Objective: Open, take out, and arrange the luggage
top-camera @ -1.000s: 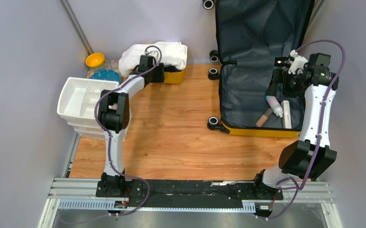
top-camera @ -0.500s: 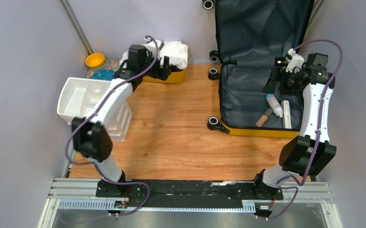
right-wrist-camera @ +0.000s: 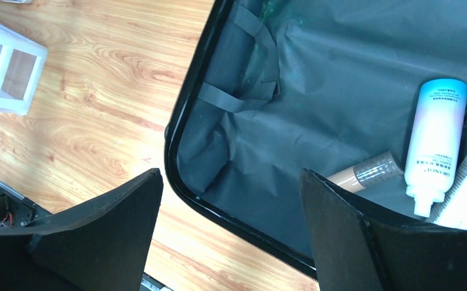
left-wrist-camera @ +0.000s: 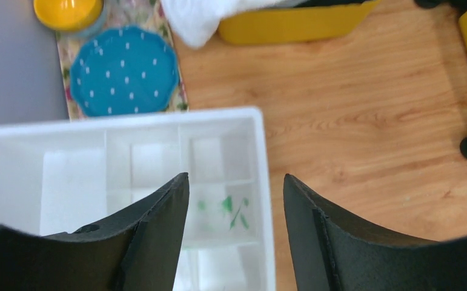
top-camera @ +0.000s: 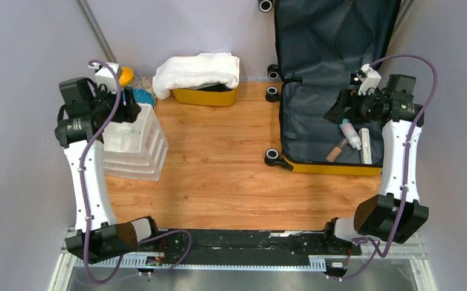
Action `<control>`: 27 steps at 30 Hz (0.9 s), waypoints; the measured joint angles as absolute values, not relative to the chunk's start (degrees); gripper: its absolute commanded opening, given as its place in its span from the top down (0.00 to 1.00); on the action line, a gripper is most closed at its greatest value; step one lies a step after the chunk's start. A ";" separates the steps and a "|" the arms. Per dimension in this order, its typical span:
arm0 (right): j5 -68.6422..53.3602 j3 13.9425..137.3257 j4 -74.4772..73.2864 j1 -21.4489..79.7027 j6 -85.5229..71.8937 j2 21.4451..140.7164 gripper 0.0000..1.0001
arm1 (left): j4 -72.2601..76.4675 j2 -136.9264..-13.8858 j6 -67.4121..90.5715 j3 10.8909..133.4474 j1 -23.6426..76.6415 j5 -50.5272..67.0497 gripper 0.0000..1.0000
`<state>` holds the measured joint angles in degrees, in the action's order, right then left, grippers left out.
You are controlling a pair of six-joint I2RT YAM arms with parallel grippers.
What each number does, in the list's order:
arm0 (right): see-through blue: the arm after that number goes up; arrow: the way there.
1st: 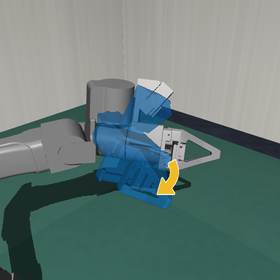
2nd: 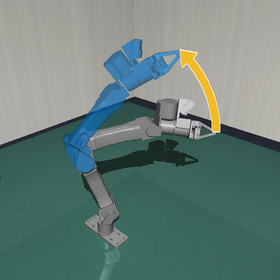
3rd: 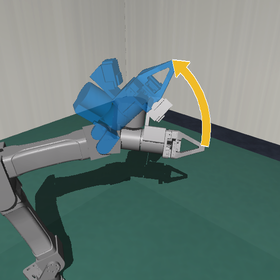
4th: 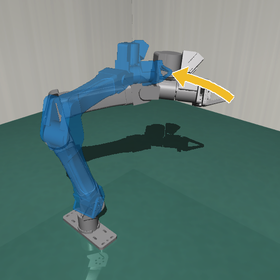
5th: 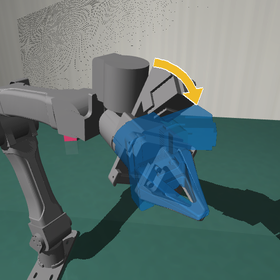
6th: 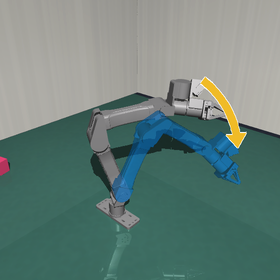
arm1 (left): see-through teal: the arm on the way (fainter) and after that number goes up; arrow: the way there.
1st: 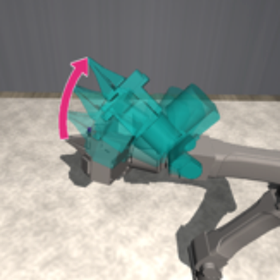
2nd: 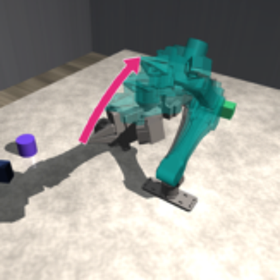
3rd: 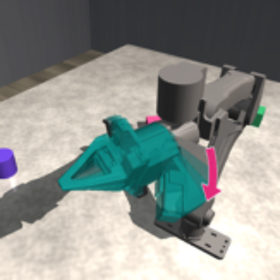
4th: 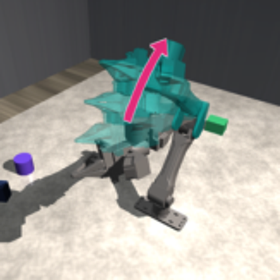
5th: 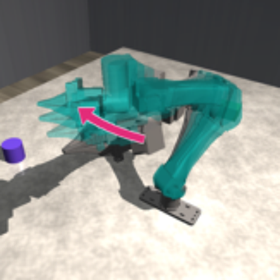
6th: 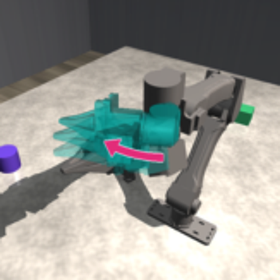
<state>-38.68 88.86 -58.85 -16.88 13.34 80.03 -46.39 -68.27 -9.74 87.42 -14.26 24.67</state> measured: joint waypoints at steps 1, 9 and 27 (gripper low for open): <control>-39.13 88.86 -58.81 -16.88 13.30 79.68 0.14 | -48.51 -68.53 -10.76 87.35 -16.56 26.02 0.36; -40.77 88.23 -58.85 -16.56 13.10 78.65 0.14 | -61.21 -73.95 -21.12 91.98 -29.56 29.76 0.37; -41.65 84.29 -59.18 -16.53 11.42 75.48 0.14 | -66.48 -89.21 -33.47 98.17 -30.96 25.96 0.97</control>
<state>-41.65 84.29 -59.18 -16.53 11.42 75.48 -66.48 -89.21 -33.47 98.17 -30.96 25.96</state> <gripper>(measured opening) 0.864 0.341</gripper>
